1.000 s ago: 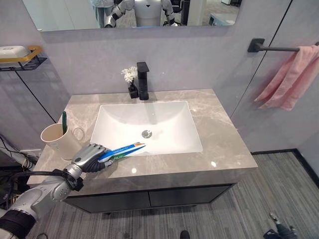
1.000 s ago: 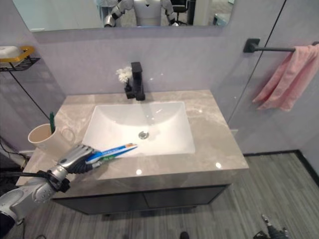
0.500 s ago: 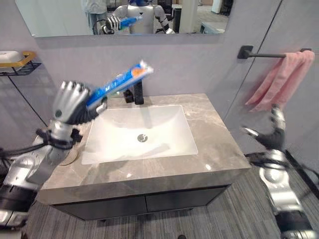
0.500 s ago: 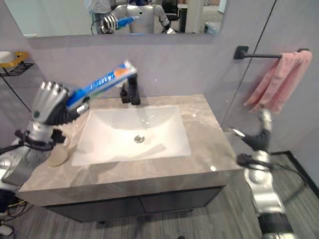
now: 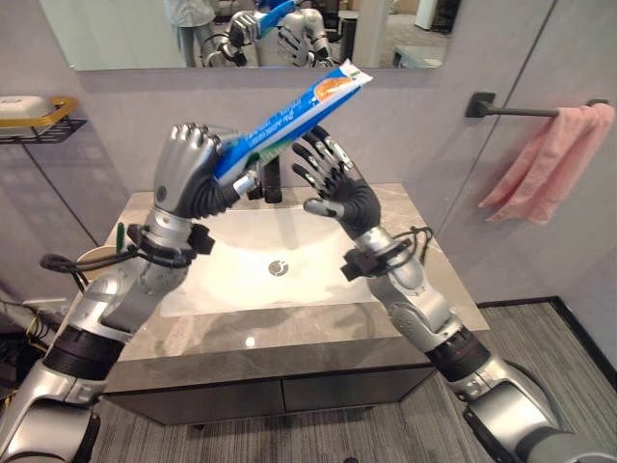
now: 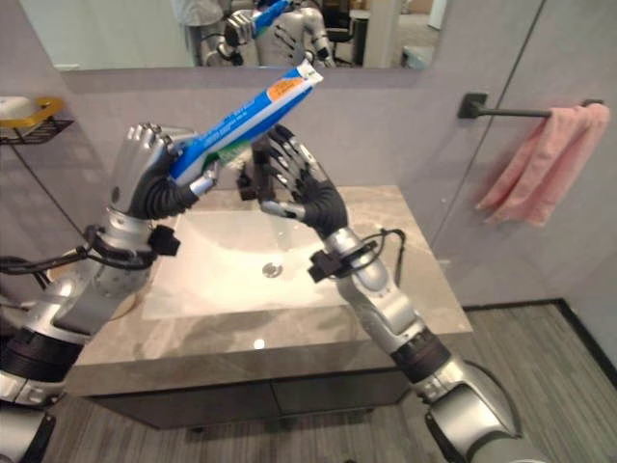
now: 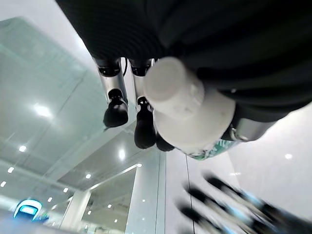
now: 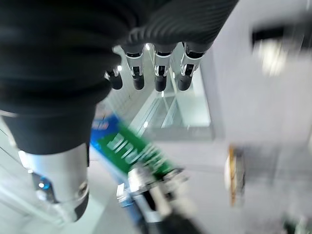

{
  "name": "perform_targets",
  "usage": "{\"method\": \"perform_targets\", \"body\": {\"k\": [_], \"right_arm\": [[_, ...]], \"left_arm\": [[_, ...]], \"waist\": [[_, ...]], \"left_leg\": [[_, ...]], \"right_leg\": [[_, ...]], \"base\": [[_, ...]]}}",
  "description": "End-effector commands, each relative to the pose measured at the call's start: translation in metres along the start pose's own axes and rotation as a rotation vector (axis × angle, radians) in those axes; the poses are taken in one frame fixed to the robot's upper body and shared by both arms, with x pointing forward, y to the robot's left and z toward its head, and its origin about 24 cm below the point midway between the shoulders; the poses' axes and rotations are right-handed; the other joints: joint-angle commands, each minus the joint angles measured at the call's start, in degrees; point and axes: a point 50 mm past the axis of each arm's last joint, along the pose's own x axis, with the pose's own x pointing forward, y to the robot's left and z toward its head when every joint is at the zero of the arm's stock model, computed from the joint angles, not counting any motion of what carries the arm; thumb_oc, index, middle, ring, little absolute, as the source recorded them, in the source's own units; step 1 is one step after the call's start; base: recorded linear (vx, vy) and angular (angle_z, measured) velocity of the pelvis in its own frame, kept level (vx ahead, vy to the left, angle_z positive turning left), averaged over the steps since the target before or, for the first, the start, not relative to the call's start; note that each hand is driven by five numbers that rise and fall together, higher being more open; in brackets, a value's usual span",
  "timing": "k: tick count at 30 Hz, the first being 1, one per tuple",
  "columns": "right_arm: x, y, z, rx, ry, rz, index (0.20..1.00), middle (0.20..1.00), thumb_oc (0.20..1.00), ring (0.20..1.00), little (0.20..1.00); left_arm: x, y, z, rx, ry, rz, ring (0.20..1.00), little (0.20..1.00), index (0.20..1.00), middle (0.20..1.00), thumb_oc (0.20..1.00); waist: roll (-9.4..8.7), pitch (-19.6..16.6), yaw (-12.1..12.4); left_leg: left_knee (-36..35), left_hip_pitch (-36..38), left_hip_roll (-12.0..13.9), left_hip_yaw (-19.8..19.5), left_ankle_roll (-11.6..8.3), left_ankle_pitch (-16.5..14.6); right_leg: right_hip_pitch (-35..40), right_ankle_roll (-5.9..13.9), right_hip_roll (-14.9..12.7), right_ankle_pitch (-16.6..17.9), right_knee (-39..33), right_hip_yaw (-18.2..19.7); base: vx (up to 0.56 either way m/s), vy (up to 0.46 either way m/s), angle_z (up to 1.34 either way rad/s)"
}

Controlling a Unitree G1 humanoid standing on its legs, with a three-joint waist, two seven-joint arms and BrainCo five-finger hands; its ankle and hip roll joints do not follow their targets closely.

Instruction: Put brush and paste in cup on sink, flatten towel.

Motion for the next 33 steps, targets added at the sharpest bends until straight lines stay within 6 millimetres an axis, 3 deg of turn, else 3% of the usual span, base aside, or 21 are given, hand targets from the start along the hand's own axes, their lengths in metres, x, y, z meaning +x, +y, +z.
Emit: {"method": "perform_targets", "body": {"k": [1, 5, 11, 18, 19, 20, 21, 33], "right_arm": [[0.031, 0.015, 0.035, 0.092, -0.178, 0.091, 1.0, 1.0, 1.0, 1.0, 1.0], [0.039, 0.021, 0.046, 0.09, -0.213, 0.125, 1.0, 1.0, 1.0, 1.0, 1.0], [0.048, 0.031, 0.043, 0.161, -0.215, 0.128, 1.0, 1.0, 1.0, 1.0, 1.0], [0.044, 0.036, 0.023, 0.275, -0.137, 0.086, 1.0, 1.0, 1.0, 1.0, 1.0], [0.044, 0.036, 0.023, 0.275, -0.137, 0.086, 0.862, 0.862, 0.862, 0.862, 0.862], [0.043, 0.033, 0.019, 0.295, -0.131, 0.057, 0.467, 0.467, 0.467, 0.467, 0.467], [0.043, 0.032, 0.019, 0.305, -0.132, 0.046, 0.2, 0.2, 0.2, 0.2, 0.2], [0.043, 0.022, 0.024, 0.269, -0.192, -0.087, 0.2, 0.2, 0.2, 0.2, 0.2]], "left_arm": [[0.014, 0.02, 0.008, -0.048, -0.064, 0.077, 0.2, 0.2, 0.2, 0.2, 0.2], [0.005, 0.013, 0.008, -0.077, -0.05, 0.032, 0.2, 0.2, 0.2, 0.2, 0.2], [0.001, 0.008, 0.01, -0.088, -0.059, -0.022, 0.2, 0.2, 0.2, 0.2, 0.2], [-0.003, -0.004, 0.004, -0.094, -0.012, -0.074, 0.2, 0.2, 0.2, 0.2, 0.2], [-0.003, -0.004, 0.004, -0.094, -0.012, -0.074, 0.2, 0.2, 0.2, 0.2, 0.2], [-0.003, -0.005, 0.003, -0.096, -0.005, -0.078, 0.2, 0.2, 0.2, 0.2, 0.2], [-0.003, -0.005, 0.003, -0.094, -0.005, -0.077, 0.2, 0.2, 0.2, 0.2, 0.2], [-0.013, -0.011, -0.002, -0.126, 0.061, -0.063, 0.2, 0.2, 0.2, 0.2, 0.2]], "waist": [[-2.89, 0.19, 1.55], [-3.59, 0.79, 2.71], [-4.31, 1.49, 4.29], [-4.38, 1.86, 4.86], [-4.38, 1.83, 4.82], [-4.3, 1.93, 5.08], [-4.33, 1.93, 5.1], [-4.33, 2.18, 5.85]], "left_leg": [[0.32, -0.13, 0.32, -1.94, -0.38, -1.33], [0.32, -1.25, 0.26, -3.23, -0.62, -0.85], [0.32, -3.46, -0.2, -5.47, -0.71, -0.07], [0.32, -5.16, -1.22, -7.34, -0.57, 0.46], [0.32, -5.21, -1.24, -7.41, -0.57, 0.48], [0.32, -5.6, -1.41, -7.81, -0.48, 0.56], [0.32, -5.74, -1.49, -7.99, -0.45, 0.59], [0.32, -6.74, -2.74, -9.36, 0.25, 0.6]], "right_leg": [[3.2, 5.5, -5.43, -3.15, 0.82, -1.11], [3.22, 5.35, -5.45, -3.43, 1.31, -2.45], [2.95, 5.32, -5.87, -3.37, 1.6, -4.77], [3.08, 5.48, -6.84, -3.22, 1.85, -6.86], [3.08, 5.49, -6.85, -3.23, 1.86, -6.93], [2.99, 5.56, -7.14, -3.28, 2.11, -7.4], [2.93, 5.58, -7.28, -3.28, 2.24, -7.57], [2.76, 5.95, -8.62, -3.27, 3.35, -9.06]], "base": [[0.01, 0.002, 0.29], [0.0, -0.001, 0.2], [-0.01, 0.011, 0.24], [-0.01, 0.027, 0.14], [-0.01, 0.03, 0.16], [0.0, 0.022, 0.15], [0.0, 0.034, 0.13], [0.0, 0.024, 0.07]]}}
